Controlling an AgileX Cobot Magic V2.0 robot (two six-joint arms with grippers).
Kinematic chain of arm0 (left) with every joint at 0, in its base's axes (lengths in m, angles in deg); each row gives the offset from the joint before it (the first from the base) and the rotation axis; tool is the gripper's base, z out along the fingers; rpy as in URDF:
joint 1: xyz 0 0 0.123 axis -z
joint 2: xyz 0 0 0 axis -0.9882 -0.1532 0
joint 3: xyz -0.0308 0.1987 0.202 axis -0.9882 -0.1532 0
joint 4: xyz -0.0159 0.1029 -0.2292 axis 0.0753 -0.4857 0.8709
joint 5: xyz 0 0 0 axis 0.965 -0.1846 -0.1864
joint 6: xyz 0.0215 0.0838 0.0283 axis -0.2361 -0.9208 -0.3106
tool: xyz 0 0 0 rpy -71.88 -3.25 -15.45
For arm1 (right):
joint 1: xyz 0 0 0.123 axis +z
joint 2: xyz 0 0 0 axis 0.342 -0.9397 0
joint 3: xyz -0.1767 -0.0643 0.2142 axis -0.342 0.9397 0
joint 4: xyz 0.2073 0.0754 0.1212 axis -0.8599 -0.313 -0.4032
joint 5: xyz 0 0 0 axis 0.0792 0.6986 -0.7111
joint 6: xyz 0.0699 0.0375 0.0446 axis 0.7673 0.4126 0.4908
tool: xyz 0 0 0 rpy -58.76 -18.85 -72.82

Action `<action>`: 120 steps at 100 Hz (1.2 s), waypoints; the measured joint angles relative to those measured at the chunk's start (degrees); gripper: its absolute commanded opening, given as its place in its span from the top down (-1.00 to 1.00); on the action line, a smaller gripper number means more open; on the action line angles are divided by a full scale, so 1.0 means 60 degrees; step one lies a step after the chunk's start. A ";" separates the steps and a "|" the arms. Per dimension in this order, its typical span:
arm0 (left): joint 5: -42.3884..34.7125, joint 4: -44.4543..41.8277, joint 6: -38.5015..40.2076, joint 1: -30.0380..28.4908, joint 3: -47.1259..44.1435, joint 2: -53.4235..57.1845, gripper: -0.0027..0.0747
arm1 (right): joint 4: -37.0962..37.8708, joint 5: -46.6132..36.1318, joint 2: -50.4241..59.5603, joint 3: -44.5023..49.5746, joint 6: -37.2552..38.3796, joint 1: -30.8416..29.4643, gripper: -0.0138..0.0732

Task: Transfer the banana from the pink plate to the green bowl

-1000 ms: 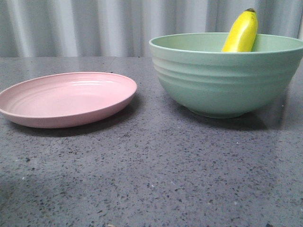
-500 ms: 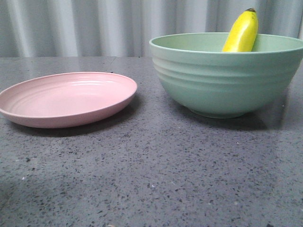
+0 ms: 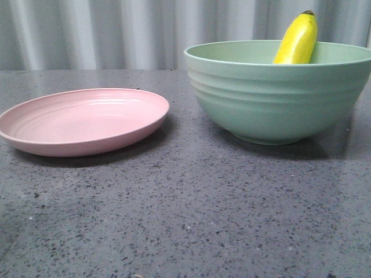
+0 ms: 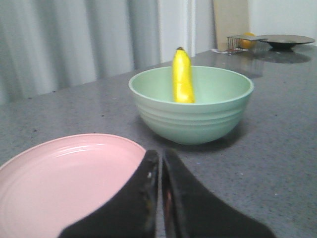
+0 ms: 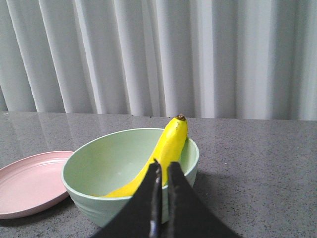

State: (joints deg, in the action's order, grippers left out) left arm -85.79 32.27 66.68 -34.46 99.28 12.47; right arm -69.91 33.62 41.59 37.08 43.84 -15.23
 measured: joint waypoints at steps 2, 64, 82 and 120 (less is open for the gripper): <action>-0.0028 0.0000 0.0000 -0.0145 -0.0038 0.0064 0.98 | 0.0000 0.0000 0.0000 0.0000 0.0000 0.0000 0.84; 0.0355 0.0022 0.0000 -0.5335 -0.2070 0.2752 0.98 | 0.0000 0.0000 0.0015 0.0000 -0.0007 0.0000 0.84; 0.0596 0.0022 0.0000 -0.6465 -0.2070 0.3624 0.98 | 0.0000 0.0000 0.0015 0.0000 -0.0007 0.0000 0.84; 0.3355 0.0022 0.0000 -0.7392 -0.2070 0.4180 0.98 | 0.0000 0.0000 0.0015 0.0004 -0.0007 0.0000 0.84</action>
State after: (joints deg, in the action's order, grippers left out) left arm -65.66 32.40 66.68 -78.81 86.86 37.55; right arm -69.91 33.62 41.68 37.11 43.80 -15.23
